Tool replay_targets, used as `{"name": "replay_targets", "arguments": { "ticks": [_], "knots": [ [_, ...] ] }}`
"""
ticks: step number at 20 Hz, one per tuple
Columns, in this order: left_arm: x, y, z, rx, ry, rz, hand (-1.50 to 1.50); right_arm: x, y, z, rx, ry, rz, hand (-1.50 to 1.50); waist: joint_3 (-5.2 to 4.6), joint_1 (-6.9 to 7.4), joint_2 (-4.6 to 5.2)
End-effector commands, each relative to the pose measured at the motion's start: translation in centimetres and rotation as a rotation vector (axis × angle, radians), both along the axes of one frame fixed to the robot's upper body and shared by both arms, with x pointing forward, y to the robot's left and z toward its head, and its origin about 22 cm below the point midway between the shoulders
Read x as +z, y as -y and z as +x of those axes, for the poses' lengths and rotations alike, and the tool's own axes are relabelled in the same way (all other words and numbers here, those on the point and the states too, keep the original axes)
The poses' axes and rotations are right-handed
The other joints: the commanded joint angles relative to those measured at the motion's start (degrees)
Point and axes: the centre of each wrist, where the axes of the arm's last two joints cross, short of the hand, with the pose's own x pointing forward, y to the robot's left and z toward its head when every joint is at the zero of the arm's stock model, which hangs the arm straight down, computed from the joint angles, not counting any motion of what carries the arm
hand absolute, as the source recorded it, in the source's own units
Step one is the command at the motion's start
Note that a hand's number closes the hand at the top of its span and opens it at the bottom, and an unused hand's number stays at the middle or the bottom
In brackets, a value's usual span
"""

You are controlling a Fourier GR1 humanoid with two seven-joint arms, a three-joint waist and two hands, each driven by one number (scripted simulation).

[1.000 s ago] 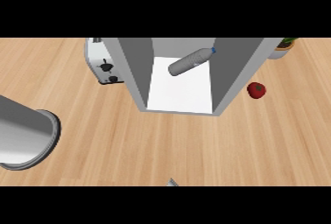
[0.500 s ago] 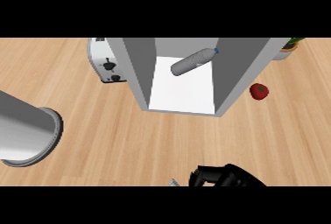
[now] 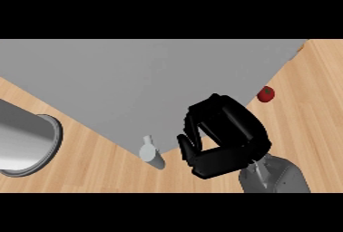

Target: Pick up the bottled water, place it into the cabinet and close the cabinet

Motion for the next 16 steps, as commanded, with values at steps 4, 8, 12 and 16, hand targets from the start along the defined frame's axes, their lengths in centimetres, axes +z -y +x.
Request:
{"name": "replay_targets", "arguments": {
  "ticks": [4,8,12,16],
  "knots": [
    [1.0,-1.8,-2.0,0.029,0.007,0.024,-1.5,2.5,-0.2,7.3,-0.008,0.006,0.003,1.5,0.03,-1.04,-0.16],
    [1.4,-1.2,-2.7,0.018,0.01,0.0,-1.5,2.0,-0.6,9.9,0.051,0.016,-0.008,1.5,0.04,-1.0,-0.11],
    [1.5,-2.4,-3.2,0.004,-0.016,0.009,-1.5,1.9,-0.2,11.3,0.059,0.03,-0.033,1.5,0.04,-0.58,0.02],
    [1.1,-2.3,-2.6,0.013,-0.004,-0.013,-1.5,2.6,-3.2,10.8,0.059,-0.006,-0.025,1.5,0.0,-1.07,-0.04]
  ]
}}
